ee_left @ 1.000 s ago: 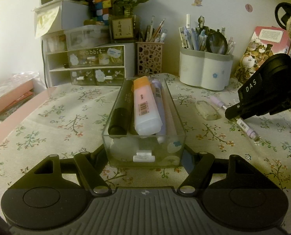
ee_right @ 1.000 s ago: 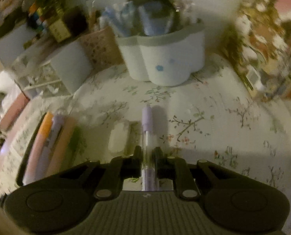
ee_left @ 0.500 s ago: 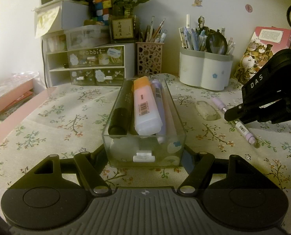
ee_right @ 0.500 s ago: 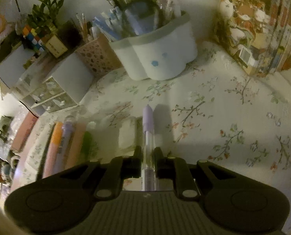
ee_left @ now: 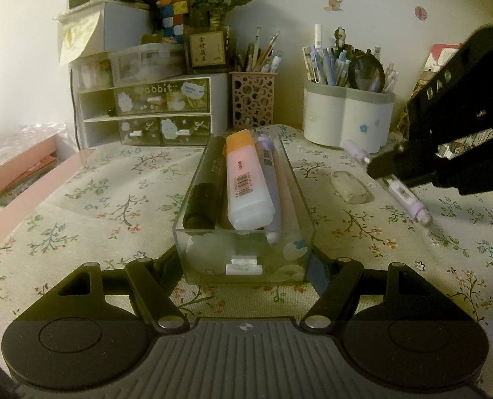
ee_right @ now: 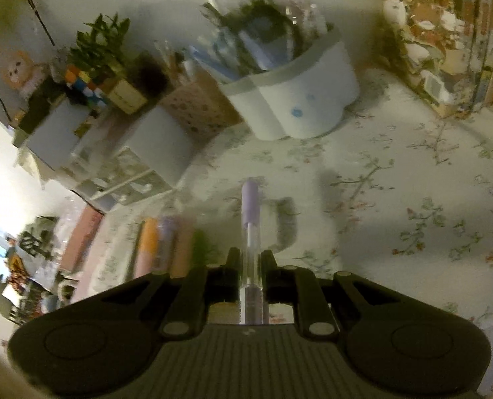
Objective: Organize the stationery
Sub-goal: 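Carry the lavender pen to the clear box and lower it in, release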
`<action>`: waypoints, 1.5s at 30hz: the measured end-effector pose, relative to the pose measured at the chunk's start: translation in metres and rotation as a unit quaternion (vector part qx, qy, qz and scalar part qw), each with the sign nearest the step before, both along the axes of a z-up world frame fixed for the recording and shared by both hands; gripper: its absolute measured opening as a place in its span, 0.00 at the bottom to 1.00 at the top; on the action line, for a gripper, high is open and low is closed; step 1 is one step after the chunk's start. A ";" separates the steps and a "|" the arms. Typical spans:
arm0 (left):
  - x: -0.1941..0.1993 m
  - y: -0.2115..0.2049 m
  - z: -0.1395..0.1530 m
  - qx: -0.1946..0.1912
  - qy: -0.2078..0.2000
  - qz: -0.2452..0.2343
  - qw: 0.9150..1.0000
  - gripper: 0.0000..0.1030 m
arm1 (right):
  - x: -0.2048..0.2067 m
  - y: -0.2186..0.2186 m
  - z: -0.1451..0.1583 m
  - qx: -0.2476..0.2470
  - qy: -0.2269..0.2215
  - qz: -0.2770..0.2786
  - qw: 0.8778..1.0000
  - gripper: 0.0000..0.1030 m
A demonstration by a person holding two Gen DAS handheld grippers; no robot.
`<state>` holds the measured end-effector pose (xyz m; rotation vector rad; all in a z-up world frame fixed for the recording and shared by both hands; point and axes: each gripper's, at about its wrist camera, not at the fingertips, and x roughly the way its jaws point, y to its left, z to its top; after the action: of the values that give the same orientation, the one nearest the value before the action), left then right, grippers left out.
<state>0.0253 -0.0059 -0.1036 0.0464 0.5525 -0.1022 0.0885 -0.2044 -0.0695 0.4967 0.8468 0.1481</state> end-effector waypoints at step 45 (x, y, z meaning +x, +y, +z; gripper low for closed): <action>0.001 0.000 0.000 0.001 0.000 -0.002 1.000 0.70 | 0.019 0.076 0.012 -0.018 -0.011 0.067 0.998 0.19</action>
<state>0.0261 -0.0062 -0.1035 0.0489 0.5522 -0.1047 0.1074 -0.1281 -0.0579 0.4033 0.8602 0.2603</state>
